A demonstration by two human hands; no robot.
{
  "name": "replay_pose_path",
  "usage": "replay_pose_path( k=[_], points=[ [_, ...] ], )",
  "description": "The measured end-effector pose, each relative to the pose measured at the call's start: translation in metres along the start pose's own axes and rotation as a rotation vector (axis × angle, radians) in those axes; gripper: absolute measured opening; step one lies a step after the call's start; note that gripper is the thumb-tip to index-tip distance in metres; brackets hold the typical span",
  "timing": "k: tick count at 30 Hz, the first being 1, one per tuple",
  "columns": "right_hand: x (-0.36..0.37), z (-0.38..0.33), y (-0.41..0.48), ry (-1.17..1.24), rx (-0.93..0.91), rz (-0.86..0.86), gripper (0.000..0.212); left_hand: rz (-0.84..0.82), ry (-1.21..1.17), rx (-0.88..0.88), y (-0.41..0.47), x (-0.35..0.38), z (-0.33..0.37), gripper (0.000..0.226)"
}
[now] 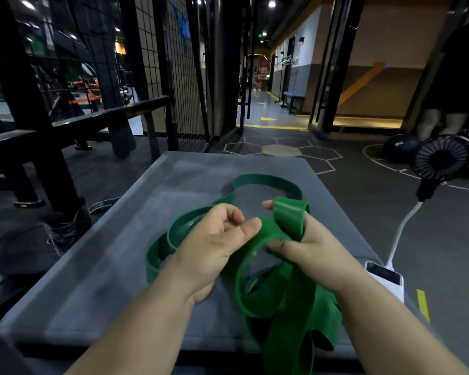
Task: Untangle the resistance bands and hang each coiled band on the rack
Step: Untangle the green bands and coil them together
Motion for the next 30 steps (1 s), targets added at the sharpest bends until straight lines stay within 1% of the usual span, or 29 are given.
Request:
replay_pose_path(
  k=[2, 4, 6, 7, 8, 10, 11, 12, 14, 15, 16, 18, 20, 22, 23, 25, 27, 28, 30],
  points=[
    [-0.023, 0.009, 0.001, 0.094, 0.036, 0.175, 0.048, -0.007, -0.004, -0.045, 0.002, -0.001, -0.009, 0.047],
    [-0.041, 0.018, 0.001, 0.144, 0.081, 0.298, 0.049, -0.126, -0.003, -0.164, 0.000, 0.008, -0.027, 0.044],
    [-0.049, 0.021, 0.001, 0.129, 0.107, 0.336, 0.055, -0.251, 0.127, -0.256, -0.006, 0.018, -0.043, 0.044],
    [-0.051, 0.022, 0.000, 0.123, 0.124, 0.352, 0.057, -0.289, 0.166, -0.272, -0.008, 0.021, -0.047, 0.041],
    [-0.052, 0.023, -0.001, 0.114, 0.143, 0.366, 0.059, -0.302, 0.156, -0.260, -0.008, 0.022, -0.047, 0.037],
    [-0.051, 0.025, -0.003, 0.071, 0.167, 0.368, 0.064, -0.253, 0.041, -0.215, -0.005, 0.022, -0.040, 0.023],
    [-0.050, 0.026, -0.003, 0.041, 0.174, 0.348, 0.064, -0.196, -0.033, -0.178, -0.002, 0.018, -0.033, 0.013],
    [-0.049, 0.027, -0.003, 0.003, 0.189, 0.329, 0.058, -0.129, -0.099, -0.136, 0.001, 0.011, -0.025, 0.009],
    [-0.047, 0.027, -0.003, -0.065, 0.206, 0.286, 0.032, -0.016, -0.164, -0.032, 0.002, -0.005, -0.006, 0.013],
    [-0.047, 0.029, -0.004, -0.083, 0.219, 0.267, 0.025, 0.011, -0.160, 0.034, 0.001, -0.011, 0.006, 0.017],
    [-0.046, 0.030, -0.005, -0.083, 0.232, 0.246, 0.024, 0.015, -0.146, 0.103, -0.001, -0.015, 0.019, 0.021],
    [-0.042, 0.030, -0.006, -0.053, 0.259, 0.195, 0.028, -0.002, -0.043, 0.228, -0.012, -0.019, 0.048, 0.025],
    [-0.033, 0.026, -0.009, 0.013, 0.272, 0.120, 0.027, -0.062, 0.139, 0.296, -0.024, -0.018, 0.067, 0.036],
    [-0.024, 0.022, -0.009, 0.078, 0.264, 0.048, 0.021, -0.176, 0.280, 0.257, -0.032, -0.013, 0.070, 0.044],
    [-0.020, 0.020, -0.010, 0.123, 0.258, 0.023, 0.020, -0.203, 0.335, 0.218, -0.034, -0.015, 0.067, 0.045],
    [-0.012, 0.016, -0.011, 0.168, 0.247, -0.051, 0.032, -0.179, 0.467, 0.193, -0.035, -0.025, 0.067, 0.044],
    [-0.003, 0.010, -0.014, 0.098, 0.217, -0.155, 0.044, -0.132, 0.628, 0.246, -0.039, -0.032, 0.073, 0.039],
    [0.001, 0.008, -0.017, 0.070, 0.201, -0.209, 0.048, -0.137, 0.662, 0.260, -0.042, -0.033, 0.075, 0.044],
    [0.013, 0.004, -0.024, 0.052, 0.187, -0.338, 0.059, -0.183, 0.604, 0.236, -0.048, -0.036, 0.073, 0.060]
  ],
)
Point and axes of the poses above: each hand's wrist, its own y-axis towards the middle knuckle, its own x-axis out of the palm, z = x × y, the point moved 10 cm from there along y, towards the middle knuckle, and after that the axes turned 7 degrees about -x, right-handed, at the moved point
